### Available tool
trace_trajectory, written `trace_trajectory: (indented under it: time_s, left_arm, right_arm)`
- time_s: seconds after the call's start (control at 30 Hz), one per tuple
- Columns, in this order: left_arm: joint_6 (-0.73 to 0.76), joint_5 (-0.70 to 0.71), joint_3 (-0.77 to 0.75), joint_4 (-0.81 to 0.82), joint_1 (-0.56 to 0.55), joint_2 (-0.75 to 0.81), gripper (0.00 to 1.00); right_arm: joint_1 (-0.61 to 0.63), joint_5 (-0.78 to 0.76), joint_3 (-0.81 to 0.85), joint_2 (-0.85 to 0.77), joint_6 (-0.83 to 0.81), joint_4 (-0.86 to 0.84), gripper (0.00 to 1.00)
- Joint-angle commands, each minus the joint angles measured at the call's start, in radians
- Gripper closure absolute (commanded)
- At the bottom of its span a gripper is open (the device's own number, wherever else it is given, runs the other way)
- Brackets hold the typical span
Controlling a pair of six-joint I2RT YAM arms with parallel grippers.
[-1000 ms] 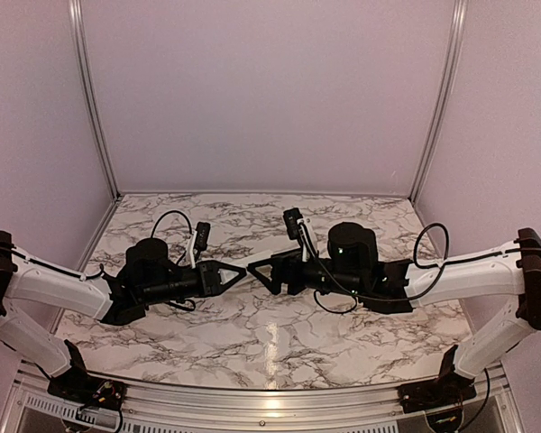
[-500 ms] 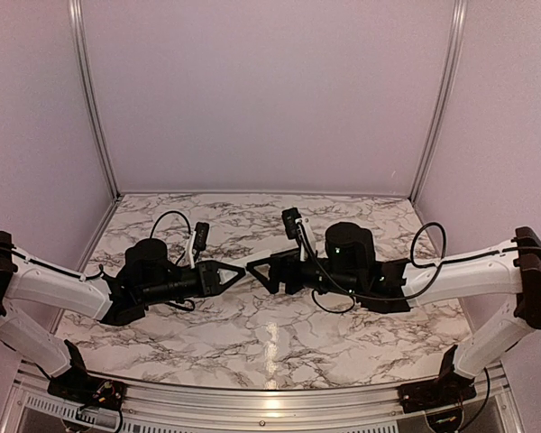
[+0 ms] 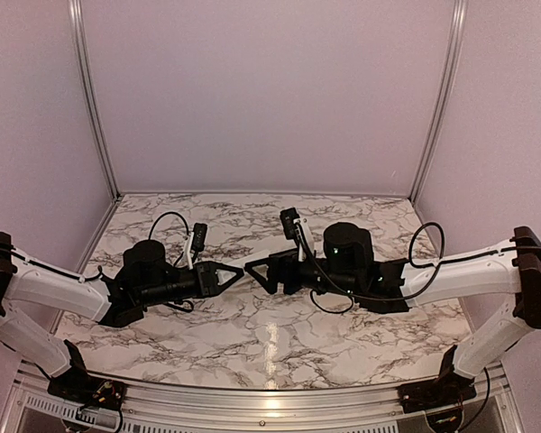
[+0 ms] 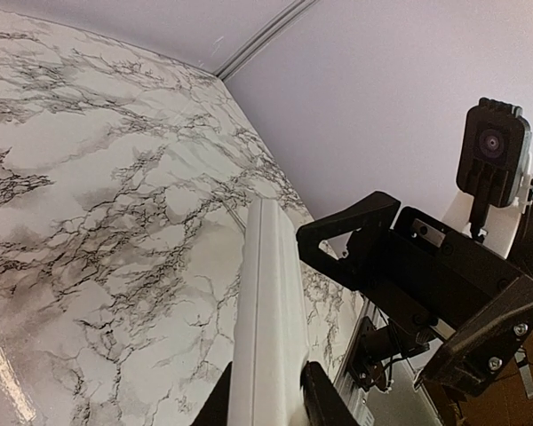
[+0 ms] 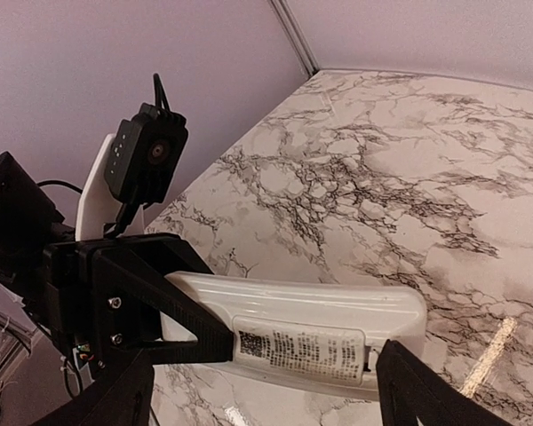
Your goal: Unload the batteries from the remote control
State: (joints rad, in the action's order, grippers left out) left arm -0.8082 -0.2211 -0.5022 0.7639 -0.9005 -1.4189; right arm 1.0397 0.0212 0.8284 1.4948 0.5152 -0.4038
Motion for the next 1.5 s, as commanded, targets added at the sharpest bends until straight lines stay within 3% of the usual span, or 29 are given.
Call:
trace_trajectory:
  time_s: [0.0, 0.63, 1.47]
  left_arm:
    - [0.005, -0.065, 0.000, 0.111, -0.009, 0.044, 1.00]
    - [0.015, -0.117, 0.008, 0.169, -0.012, 0.048, 1.00]
    - [0.052, -0.149, 0.011, 0.183, -0.012, 0.066, 1.00]
  right_arm:
    - [0.003, 0.025, 0.017, 0.025, 0.009, 0.006, 0.15]
    - [0.004, 0.104, -0.010, 0.000, 0.022, -0.003, 0.13]
    - [-0.028, 0.264, -0.091, -0.036, 0.068, -0.140, 0.13]
